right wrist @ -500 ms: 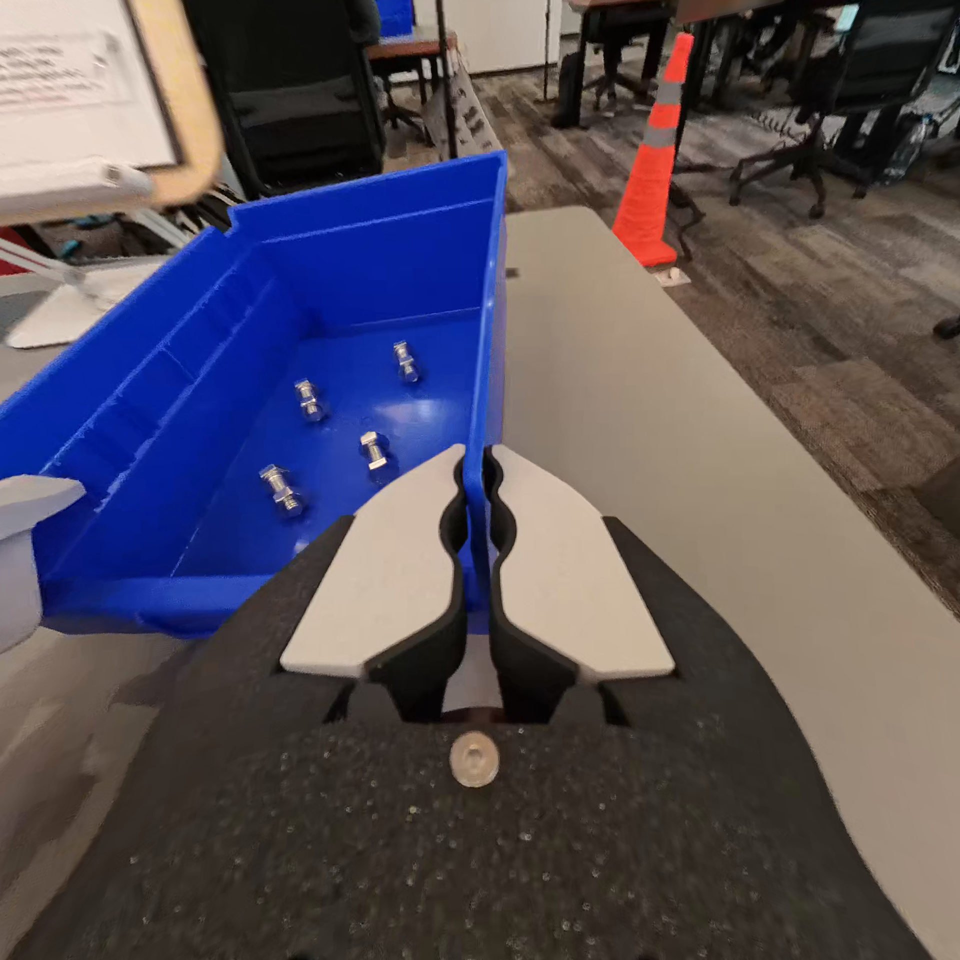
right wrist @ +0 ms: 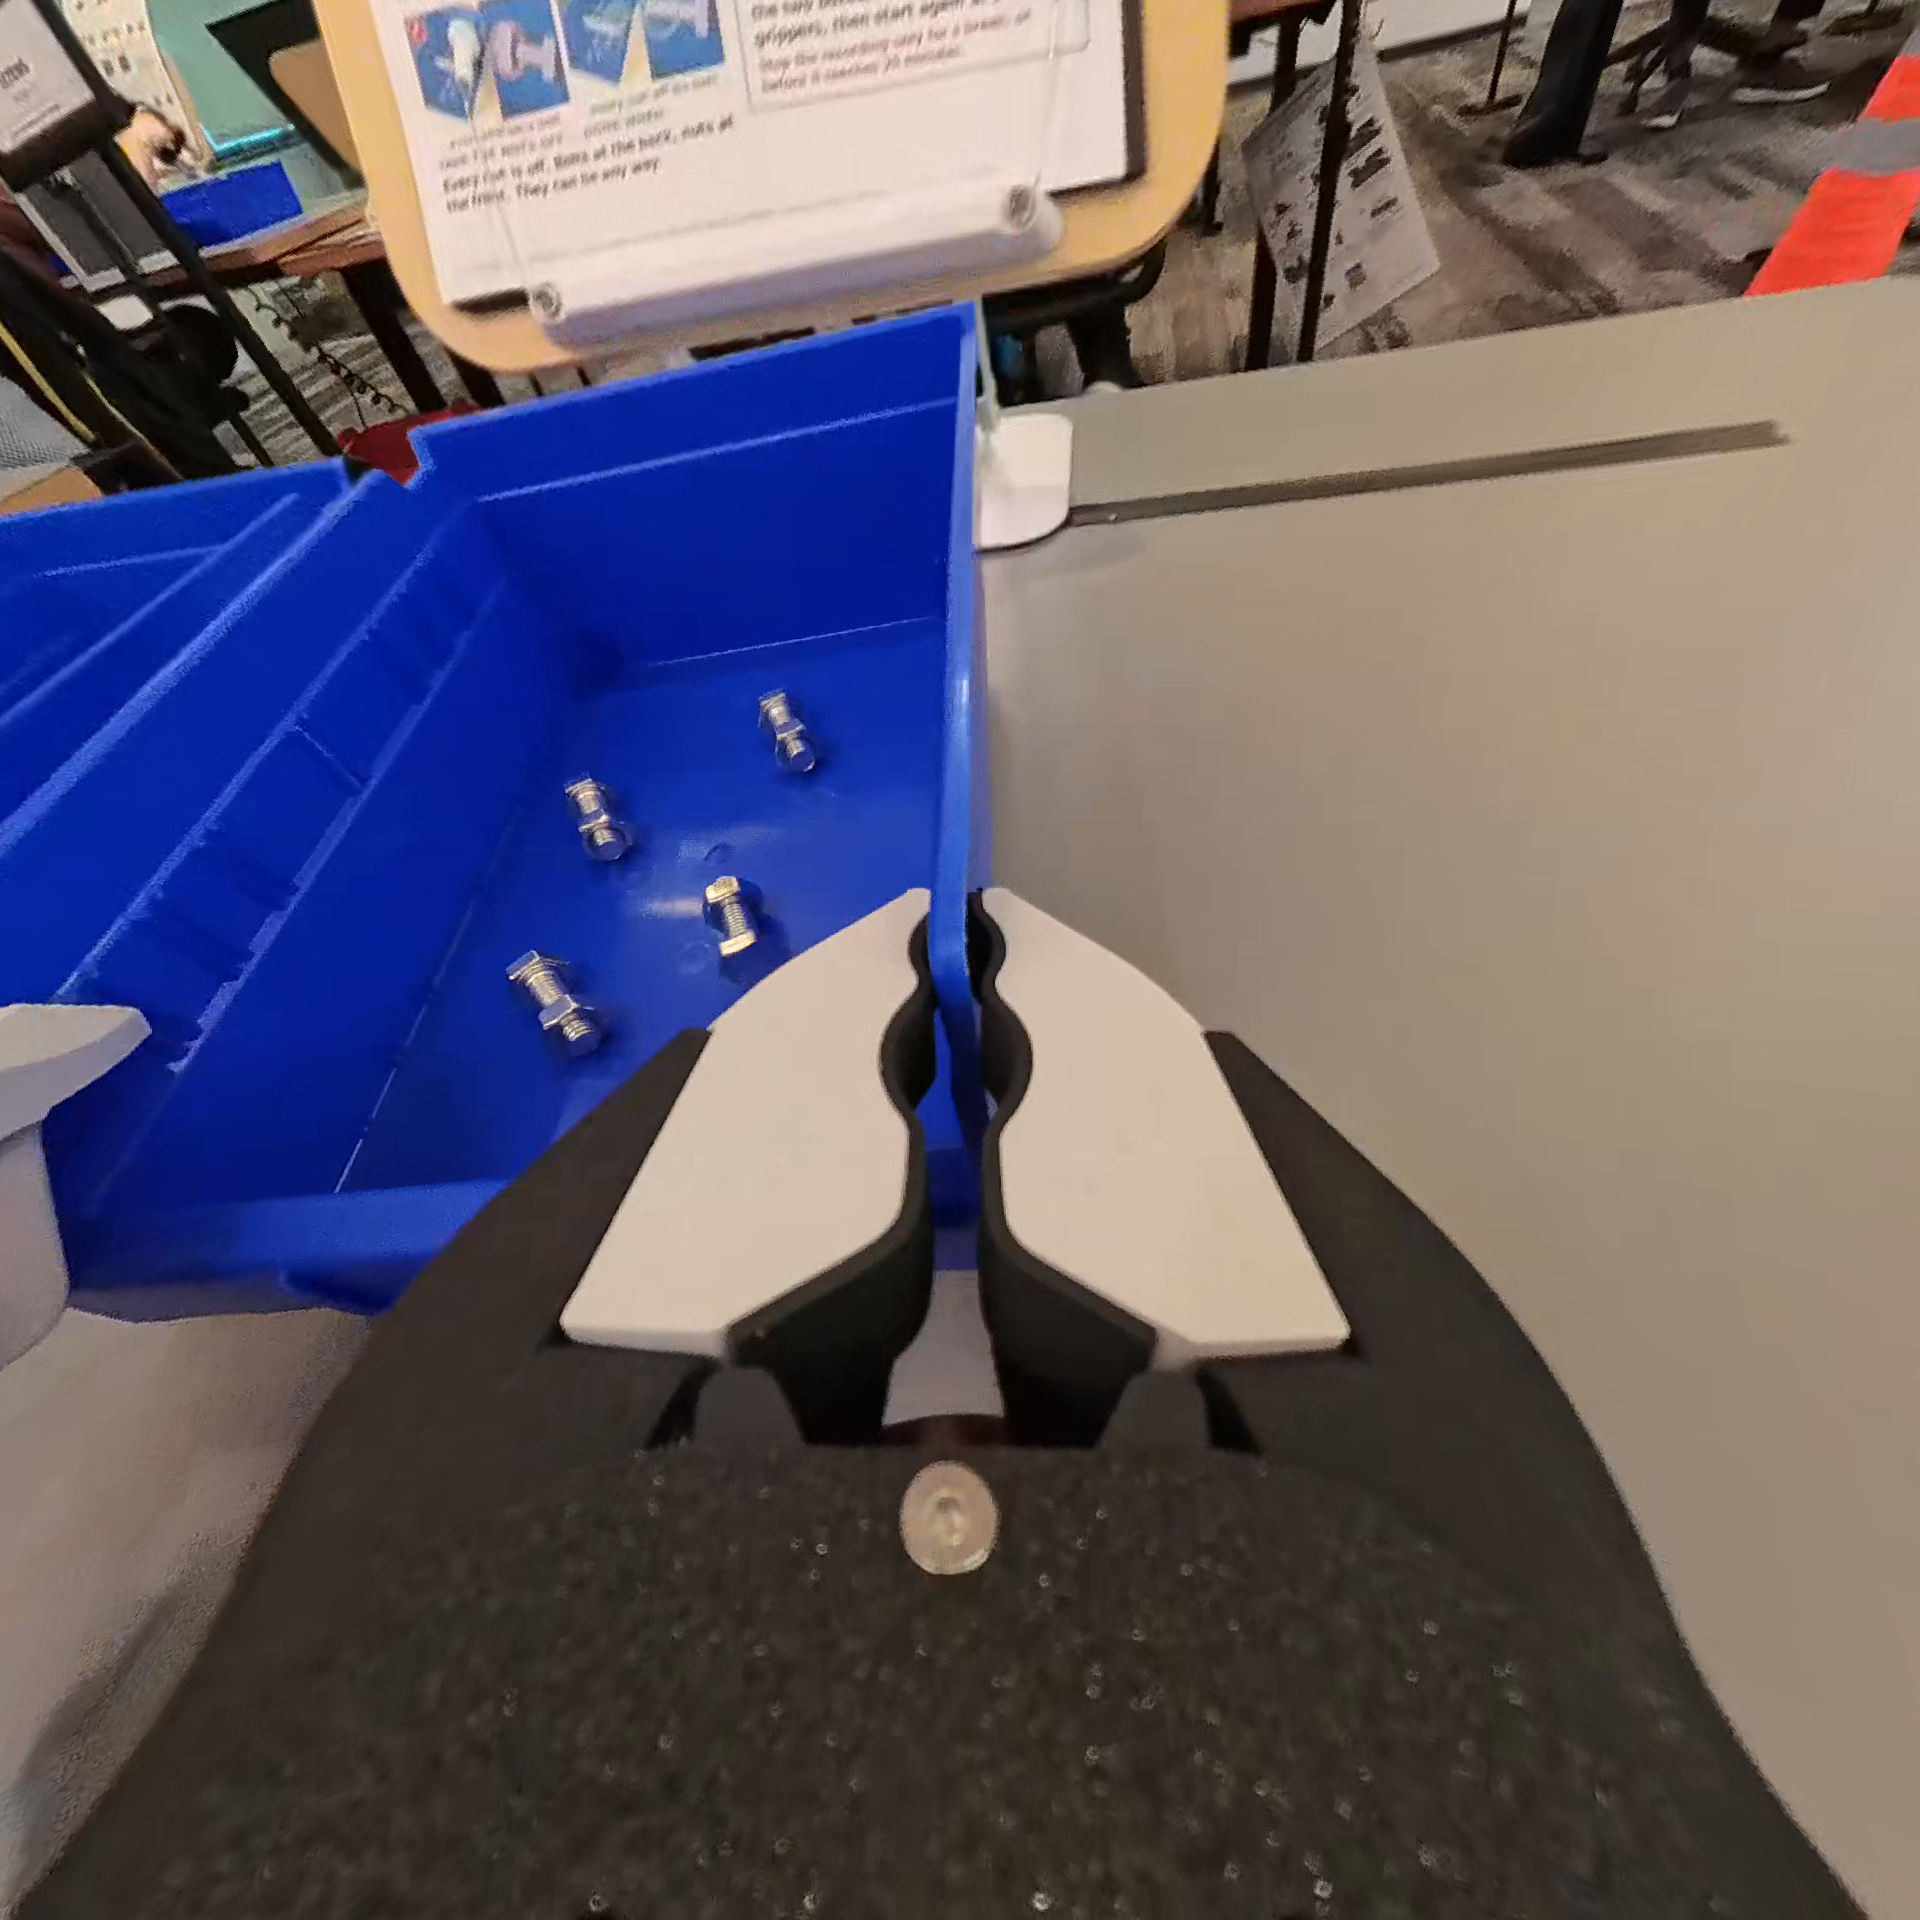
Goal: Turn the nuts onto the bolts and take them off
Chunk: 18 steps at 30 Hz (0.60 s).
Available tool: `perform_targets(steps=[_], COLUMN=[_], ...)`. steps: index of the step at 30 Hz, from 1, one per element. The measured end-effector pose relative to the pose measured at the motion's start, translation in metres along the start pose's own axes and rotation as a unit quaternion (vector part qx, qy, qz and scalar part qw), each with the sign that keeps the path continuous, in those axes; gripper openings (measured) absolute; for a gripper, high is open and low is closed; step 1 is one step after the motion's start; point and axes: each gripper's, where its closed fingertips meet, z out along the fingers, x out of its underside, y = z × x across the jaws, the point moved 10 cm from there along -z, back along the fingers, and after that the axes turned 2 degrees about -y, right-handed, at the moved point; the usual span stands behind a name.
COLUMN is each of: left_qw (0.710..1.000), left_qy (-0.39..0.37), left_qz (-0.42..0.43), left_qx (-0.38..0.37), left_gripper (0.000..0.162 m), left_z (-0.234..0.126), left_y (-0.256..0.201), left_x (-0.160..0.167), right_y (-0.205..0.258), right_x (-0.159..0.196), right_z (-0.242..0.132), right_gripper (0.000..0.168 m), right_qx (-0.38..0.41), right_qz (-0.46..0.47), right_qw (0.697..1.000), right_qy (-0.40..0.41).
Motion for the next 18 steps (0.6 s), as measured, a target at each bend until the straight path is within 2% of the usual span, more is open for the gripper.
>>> perform_targets(steps=[2,4,6,8,11,13,15,16,18], left_qw=[1.000,0.999,0.992,0.979,0.958,0.943,0.931,0.943,0.982], left_qy=[0.009,-0.016,-0.013,-0.010,-0.039,-0.074,-0.079,-0.071,-0.056], left_qz=[-0.007,-0.018,-0.033,-0.074,-0.079,-0.072,-0.058,-0.039,-0.021], left_qx=[0.011,0.049,0.118,0.190,0.272,0.316,0.351,0.324,0.179], left_gripper=[0.005,0.011,0.027,0.046,0.076,0.075,0.077,0.079,0.073], left_z=[0.004,0.004,-0.006,-0.031,-0.086,-0.117,-0.129,-0.127,-0.112], left_y=[0.008,0.010,0.010,0.015,0.039,0.068,0.106,0.131,0.191], left_x=[0.009,0.013,0.015,0.013,0.016,0.020,0.020,0.019,0.015], right_y=[0.004,0.002,-0.002,-0.008,-0.008,0.004,0.027,0.042,0.075], right_x=[0.010,0.017,0.018,0.013,0.004,0.000,0.000,0.002,0.009], right_z=[0.003,0.005,-0.003,-0.024,-0.060,-0.077,-0.086,-0.088,-0.089], right_gripper=[0.004,0.011,0.023,0.039,0.044,0.045,0.044,0.044,0.046], right_qx=[0.001,0.003,-0.011,-0.029,-0.128,-0.200,-0.258,-0.289,-0.320], right_qz=[0.003,0.008,0.006,-0.018,-0.053,-0.060,-0.079,-0.089,-0.106], right_qw=[1.000,1.000,1.000,0.999,0.989,0.977,0.962,0.953,0.941], right_qy=[0.002,-0.004,-0.009,-0.020,-0.054,-0.050,-0.042,-0.032,-0.010])
